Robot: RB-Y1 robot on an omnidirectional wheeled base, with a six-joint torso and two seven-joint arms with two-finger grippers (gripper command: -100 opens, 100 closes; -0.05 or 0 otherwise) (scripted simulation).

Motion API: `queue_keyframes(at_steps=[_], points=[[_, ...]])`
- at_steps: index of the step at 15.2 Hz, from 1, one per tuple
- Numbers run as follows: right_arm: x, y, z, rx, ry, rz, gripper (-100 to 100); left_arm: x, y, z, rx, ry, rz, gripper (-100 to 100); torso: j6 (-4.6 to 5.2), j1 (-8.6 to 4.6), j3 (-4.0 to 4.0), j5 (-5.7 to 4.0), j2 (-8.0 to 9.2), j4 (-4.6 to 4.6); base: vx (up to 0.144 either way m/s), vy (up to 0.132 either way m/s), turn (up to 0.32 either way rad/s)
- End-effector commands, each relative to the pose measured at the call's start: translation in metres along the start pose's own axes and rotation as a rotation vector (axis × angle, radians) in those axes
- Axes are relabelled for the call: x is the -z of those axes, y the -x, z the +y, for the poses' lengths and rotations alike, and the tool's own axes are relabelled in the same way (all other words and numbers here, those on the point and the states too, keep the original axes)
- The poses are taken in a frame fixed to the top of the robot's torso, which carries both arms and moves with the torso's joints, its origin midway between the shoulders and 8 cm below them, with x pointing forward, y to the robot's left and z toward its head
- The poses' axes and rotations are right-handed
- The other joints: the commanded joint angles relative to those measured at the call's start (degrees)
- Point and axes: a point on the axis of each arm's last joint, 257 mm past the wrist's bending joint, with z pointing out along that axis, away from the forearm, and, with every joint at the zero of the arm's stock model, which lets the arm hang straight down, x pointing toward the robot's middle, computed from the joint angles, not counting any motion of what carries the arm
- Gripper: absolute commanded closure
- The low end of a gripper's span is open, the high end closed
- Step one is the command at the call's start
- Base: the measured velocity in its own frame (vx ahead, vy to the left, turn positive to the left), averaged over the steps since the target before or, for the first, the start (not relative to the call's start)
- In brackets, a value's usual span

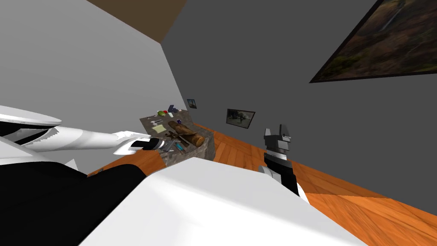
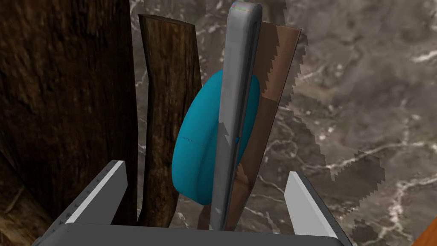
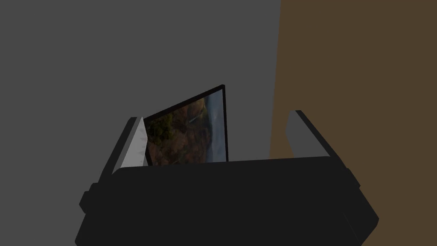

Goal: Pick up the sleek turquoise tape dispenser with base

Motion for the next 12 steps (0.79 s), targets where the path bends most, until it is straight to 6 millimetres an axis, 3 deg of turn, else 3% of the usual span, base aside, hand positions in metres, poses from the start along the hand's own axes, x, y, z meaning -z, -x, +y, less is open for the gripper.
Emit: queue_keyframes(at_steps=[1, 4, 5, 6, 10, 12], points=[[0.0, 0.0, 0.0, 0.0, 0.0, 0.0, 0, -0.001, 0.001, 0.009, 0.004, -0.002, -0.005, -100, 0.0, 0.0, 0.0, 0.0, 0.0, 0.0, 0.039, -0.013, -0.069], [0.0, 0.0, 0.0, 0.0, 0.0, 0.0, 0, -0.003, 0.003, 0.025, 0.013, -0.006, -0.013, -100, 0.0, -0.12, -0.1, -0.03, -0.17, -0.04, 0.052, -0.028, -0.061], [0.0, 0.0, 0.0, 0.0, 0.0, 0.0, 0, -0.002, 0.003, 0.018, 0.009, -0.005, -0.009, -100, 0.01, -0.14, -0.11, -0.03, -0.18, -0.05, 0.028, -0.02, -0.015], [0.0, 0.0, 0.0, 0.0, 0.0, 0.0, 0, -0.002, 0.003, 0.019, 0.009, -0.005, -0.01, 100, 0.01, -0.13, -0.09, -0.04, -0.15, -0.04, 0.01, -0.006, 0.002], [0.0, 0.0, 0.0, 0.0, 0.0, 0.0, 0, -0.002, 0.003, 0.02, 0.01, -0.003, -0.011, 100, 0.03, -0.06, -0.01, -0.03, -0.02, 0.02, 0.0, 0.0, 0.0], [0.0, 0.0, 0.0, 0.0, 0.0, 0.0, 0, -0.001, 0.001, 0.009, 0.004, -0.002, -0.005, 100, 0.02, -0.04, 0.03, -0.05, 0.04, 0.03, -0.033, 0.014, 0.062]])
